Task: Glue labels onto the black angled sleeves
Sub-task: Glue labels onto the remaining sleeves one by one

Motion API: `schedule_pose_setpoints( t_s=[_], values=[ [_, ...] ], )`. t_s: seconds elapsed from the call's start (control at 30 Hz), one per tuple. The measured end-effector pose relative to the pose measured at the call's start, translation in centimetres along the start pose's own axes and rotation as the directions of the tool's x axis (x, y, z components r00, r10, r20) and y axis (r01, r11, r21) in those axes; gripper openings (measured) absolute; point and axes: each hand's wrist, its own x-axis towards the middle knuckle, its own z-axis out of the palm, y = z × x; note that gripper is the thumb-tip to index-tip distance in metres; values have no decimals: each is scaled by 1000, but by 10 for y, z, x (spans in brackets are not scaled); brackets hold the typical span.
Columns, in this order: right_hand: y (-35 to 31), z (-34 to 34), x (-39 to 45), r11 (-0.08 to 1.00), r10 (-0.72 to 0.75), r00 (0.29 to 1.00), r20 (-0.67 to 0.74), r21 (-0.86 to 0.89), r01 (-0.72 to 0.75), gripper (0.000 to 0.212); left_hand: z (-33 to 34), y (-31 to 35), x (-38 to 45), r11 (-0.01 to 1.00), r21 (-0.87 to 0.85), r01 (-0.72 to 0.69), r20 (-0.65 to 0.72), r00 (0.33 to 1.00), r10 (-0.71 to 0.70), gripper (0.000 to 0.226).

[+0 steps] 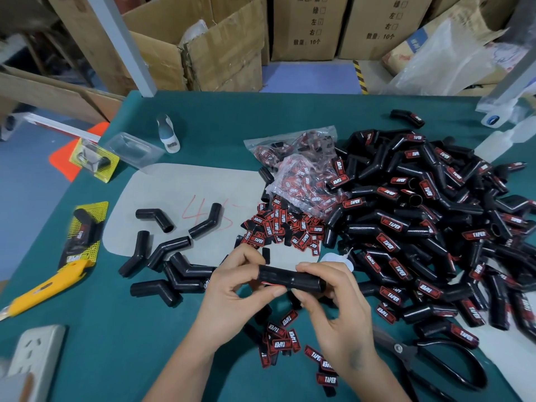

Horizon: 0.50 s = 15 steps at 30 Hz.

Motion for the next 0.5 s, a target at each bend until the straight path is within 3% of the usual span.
schedule_pose_setpoints(
  t_s=[0.5],
  values=[
    [1,-3,0,980,137,987,80,134,-147,36,-4,-1,-1,999,20,39,38,998,-40,19]
  ],
)
